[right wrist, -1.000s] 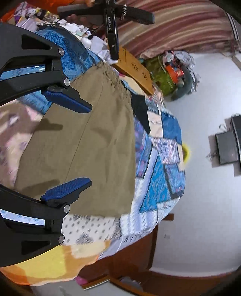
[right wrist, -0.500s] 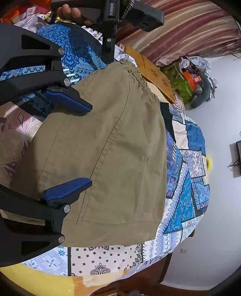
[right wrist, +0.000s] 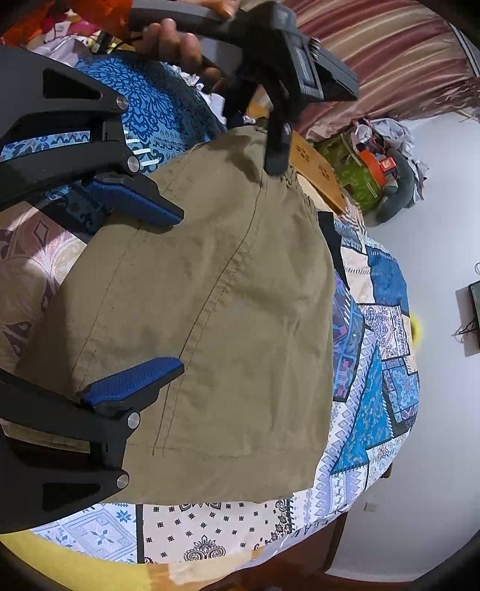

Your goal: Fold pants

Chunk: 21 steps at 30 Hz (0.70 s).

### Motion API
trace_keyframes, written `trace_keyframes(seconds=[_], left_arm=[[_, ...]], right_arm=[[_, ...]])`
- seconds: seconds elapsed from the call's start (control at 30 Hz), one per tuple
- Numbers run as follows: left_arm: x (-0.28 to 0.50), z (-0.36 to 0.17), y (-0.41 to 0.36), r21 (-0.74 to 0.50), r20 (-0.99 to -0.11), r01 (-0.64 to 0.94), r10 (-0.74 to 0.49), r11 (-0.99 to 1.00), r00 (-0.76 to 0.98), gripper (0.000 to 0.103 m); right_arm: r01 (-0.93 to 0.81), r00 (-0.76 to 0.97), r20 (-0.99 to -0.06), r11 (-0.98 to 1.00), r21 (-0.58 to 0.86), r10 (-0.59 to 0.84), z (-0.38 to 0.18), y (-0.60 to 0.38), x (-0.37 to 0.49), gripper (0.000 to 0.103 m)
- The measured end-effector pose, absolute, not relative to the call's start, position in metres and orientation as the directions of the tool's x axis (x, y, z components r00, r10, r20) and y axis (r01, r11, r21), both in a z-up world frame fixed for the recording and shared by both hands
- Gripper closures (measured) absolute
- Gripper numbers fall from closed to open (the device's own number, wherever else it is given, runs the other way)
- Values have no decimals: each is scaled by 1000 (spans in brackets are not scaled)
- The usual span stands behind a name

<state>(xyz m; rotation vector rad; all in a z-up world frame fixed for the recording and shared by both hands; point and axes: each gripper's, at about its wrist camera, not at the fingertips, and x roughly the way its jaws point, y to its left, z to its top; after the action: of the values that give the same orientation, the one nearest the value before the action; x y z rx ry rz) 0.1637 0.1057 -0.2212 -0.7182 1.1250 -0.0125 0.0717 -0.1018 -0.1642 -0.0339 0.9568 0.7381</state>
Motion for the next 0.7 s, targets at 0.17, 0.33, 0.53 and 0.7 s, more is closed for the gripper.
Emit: trace_keyframes(seconds=[0.17, 0.33, 0.53, 0.7], left_arm=[[164, -209, 109, -443, -824, -319, -241, 837, 512, 67], [144, -191, 112, -359, -808, -286, -143, 888, 571, 71], [121, -160, 103, -60, -765, -278, 135, 959, 630, 71], [109, -138, 92, 141, -657, -303, 318, 943, 683, 71]], right_arm=[[-581, 357, -749, 760, 291, 559, -163, -103, 71, 32], [-531, 359, -717, 762, 371, 598, -157, -118, 74, 34], [-465, 419, -719, 811, 355, 555, -151, -144, 71, 34], [-458, 402, -756, 829, 322, 516, -162, -151, 66, 34]])
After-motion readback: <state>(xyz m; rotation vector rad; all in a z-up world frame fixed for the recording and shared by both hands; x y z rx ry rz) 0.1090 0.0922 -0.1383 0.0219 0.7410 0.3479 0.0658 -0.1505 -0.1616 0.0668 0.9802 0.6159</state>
